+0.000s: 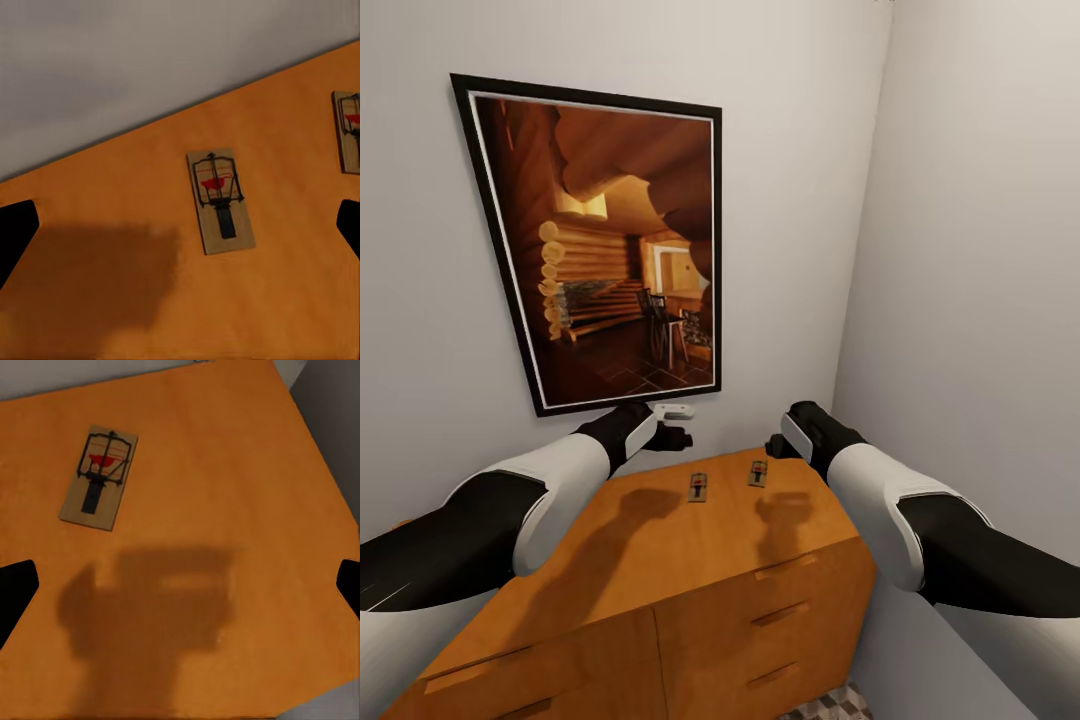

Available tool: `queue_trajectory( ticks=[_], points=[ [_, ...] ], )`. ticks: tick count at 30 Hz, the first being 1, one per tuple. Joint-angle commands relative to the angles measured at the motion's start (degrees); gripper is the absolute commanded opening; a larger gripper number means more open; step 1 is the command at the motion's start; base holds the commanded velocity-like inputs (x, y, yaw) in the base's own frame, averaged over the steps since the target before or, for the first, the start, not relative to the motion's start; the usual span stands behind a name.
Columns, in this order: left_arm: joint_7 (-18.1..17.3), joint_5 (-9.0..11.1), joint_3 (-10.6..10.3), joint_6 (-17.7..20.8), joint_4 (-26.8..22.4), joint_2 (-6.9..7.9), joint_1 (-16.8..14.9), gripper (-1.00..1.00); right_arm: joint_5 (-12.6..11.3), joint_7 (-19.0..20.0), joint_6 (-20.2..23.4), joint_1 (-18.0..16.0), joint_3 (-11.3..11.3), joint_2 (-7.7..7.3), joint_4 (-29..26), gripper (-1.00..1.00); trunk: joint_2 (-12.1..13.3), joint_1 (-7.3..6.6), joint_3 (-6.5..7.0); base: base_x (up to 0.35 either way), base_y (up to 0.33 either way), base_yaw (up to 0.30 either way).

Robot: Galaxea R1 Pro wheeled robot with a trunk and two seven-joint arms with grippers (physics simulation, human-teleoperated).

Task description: Take the four mousetraps from the cabinet in the bathroom and place them on the bathroom floor. Make sure all four end up on the same floor surface, and ensure that at least two of them are either under or directly next to the same bathroom sink.

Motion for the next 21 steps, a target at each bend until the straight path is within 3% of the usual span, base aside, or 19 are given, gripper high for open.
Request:
queue_trajectory(
  ticks=[1,9,21],
  points=[
    [0.01,0.54,-0.49,0.30,-0.09,0.02,-0.03,1.00,-0.47,-0.43,0.17,-0.03,0.11,0.02,-0.14,1.00,-0.10,0.01,-0.11,-0.082,0.215,0.000],
    [-0.11,0.54,-0.50,0.26,-0.15,0.02,-0.03,1.00,-0.33,-0.43,0.09,-0.03,0.18,0.02,-0.38,1.00,-0.10,0.01,-0.11,-0.059,0.153,0.000],
    [-0.18,0.53,-0.56,0.22,-0.25,-0.05,-0.03,1.00,-0.23,-0.43,-0.02,-0.03,0.19,0.02,-0.44,1.00,-0.10,0.01,-0.11,-0.010,0.026,0.000]
  ],
)
